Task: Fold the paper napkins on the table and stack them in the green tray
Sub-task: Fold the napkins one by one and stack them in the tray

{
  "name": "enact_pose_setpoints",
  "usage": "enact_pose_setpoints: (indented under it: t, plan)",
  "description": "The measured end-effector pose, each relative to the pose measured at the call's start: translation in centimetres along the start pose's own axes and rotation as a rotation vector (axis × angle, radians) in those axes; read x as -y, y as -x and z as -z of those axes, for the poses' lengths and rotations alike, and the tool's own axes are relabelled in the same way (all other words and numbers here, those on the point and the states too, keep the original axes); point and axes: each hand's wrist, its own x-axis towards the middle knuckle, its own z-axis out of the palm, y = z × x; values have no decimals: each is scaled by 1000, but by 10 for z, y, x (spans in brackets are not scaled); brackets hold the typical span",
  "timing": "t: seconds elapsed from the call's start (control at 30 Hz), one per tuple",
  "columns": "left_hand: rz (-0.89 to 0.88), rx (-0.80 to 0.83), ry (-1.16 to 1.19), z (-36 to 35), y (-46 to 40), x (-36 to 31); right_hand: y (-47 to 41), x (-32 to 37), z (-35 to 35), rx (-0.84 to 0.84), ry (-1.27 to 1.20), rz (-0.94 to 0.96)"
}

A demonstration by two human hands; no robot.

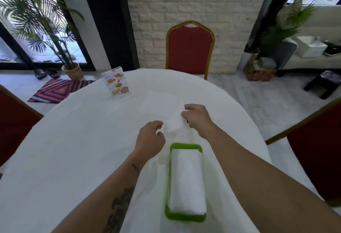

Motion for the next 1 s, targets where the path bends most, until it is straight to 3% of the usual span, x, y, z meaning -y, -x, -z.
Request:
enact_pose_setpoints:
  t: [0.17, 0.43, 0.7, 0.9, 1.0]
  plan:
    - [-45, 24, 42, 13, 51, -1, 81, -11, 10, -8, -85, -37]
    - [-38, 143, 51, -3, 128, 20, 160, -98, 8, -120, 226, -203]
    - [-104, 247, -9, -9, 148, 21, 180, -91, -1, -185, 277, -195]
    - [-233, 274, -169, -8, 148, 22, 183, -89, 1, -162, 503, -149]
    - [-249, 304, -212, -9, 147, 23, 181, -94, -2, -182, 709, -10]
